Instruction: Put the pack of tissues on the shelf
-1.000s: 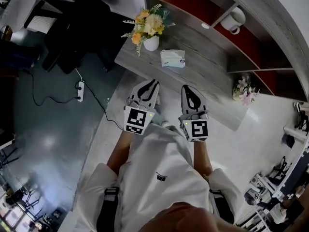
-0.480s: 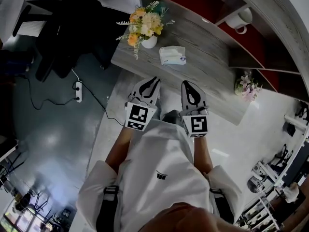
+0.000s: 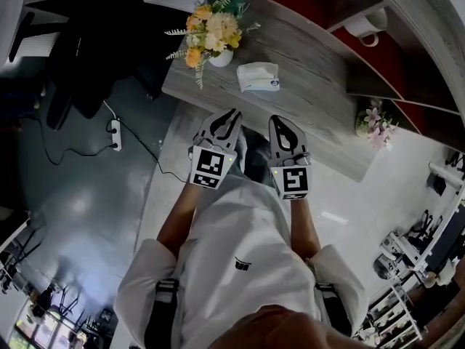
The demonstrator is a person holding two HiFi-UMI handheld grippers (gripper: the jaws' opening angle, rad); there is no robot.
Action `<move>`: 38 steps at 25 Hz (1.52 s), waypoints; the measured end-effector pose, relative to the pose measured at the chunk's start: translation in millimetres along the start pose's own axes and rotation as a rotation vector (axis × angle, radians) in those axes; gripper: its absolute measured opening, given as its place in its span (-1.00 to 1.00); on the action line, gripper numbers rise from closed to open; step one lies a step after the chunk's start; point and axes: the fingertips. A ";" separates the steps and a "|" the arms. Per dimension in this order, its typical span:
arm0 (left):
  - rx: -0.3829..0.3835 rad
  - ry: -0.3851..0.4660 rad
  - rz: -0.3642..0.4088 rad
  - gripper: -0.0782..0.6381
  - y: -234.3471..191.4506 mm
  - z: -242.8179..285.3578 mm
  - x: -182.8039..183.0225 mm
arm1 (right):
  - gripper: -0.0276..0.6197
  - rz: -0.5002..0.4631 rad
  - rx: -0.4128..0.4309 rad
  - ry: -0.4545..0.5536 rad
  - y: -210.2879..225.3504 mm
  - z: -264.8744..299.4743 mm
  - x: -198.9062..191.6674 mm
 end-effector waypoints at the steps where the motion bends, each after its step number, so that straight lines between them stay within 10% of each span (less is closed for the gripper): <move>1: 0.001 -0.005 -0.005 -0.61 -1.6 2.7 -2.4 | -0.83 0.000 0.003 -0.004 0.4 2.5 -1.6; 38: 0.081 -0.194 -0.130 -0.61 -36.4 117.7 -84.7 | -0.83 0.052 0.133 -0.134 24.0 81.2 -68.5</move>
Point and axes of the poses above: the fingertips, and each gripper's own axes: z forward along the fingers, y to its right, x out of its top, and after that the axes turned 7 degrees about -y, right-handed
